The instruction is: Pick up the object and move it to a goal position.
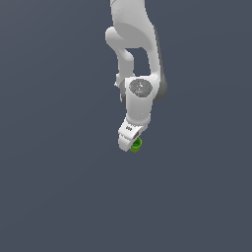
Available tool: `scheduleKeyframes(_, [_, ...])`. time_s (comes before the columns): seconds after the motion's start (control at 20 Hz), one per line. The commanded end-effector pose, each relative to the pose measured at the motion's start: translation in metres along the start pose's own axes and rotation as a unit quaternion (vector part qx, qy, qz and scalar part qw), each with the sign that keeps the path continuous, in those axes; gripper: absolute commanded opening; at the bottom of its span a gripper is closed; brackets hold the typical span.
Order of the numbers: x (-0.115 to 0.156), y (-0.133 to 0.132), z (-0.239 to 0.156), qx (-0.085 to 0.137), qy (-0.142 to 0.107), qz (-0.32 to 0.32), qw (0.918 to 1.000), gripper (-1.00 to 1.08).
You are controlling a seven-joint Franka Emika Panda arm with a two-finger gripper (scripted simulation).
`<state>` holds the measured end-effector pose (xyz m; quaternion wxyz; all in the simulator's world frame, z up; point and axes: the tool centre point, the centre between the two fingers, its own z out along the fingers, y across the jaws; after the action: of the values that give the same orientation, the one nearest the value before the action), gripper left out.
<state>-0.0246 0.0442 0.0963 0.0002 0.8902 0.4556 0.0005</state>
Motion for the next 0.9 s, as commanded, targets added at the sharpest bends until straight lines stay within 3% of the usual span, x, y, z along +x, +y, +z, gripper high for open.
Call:
scheduleKeyframes(0.0, [0.0,-0.002,0.002,0.0,0.0,-0.016,0.9999,1.0])
scheduleKeyframes(0.5, [0.0,-0.003,0.007,0.0,0.0,-0.028,0.9996,1.0])
scheduleKeyframes(0.85, [-0.001,-0.004,0.038,0.0,0.0,-0.03,0.9996,1.0])
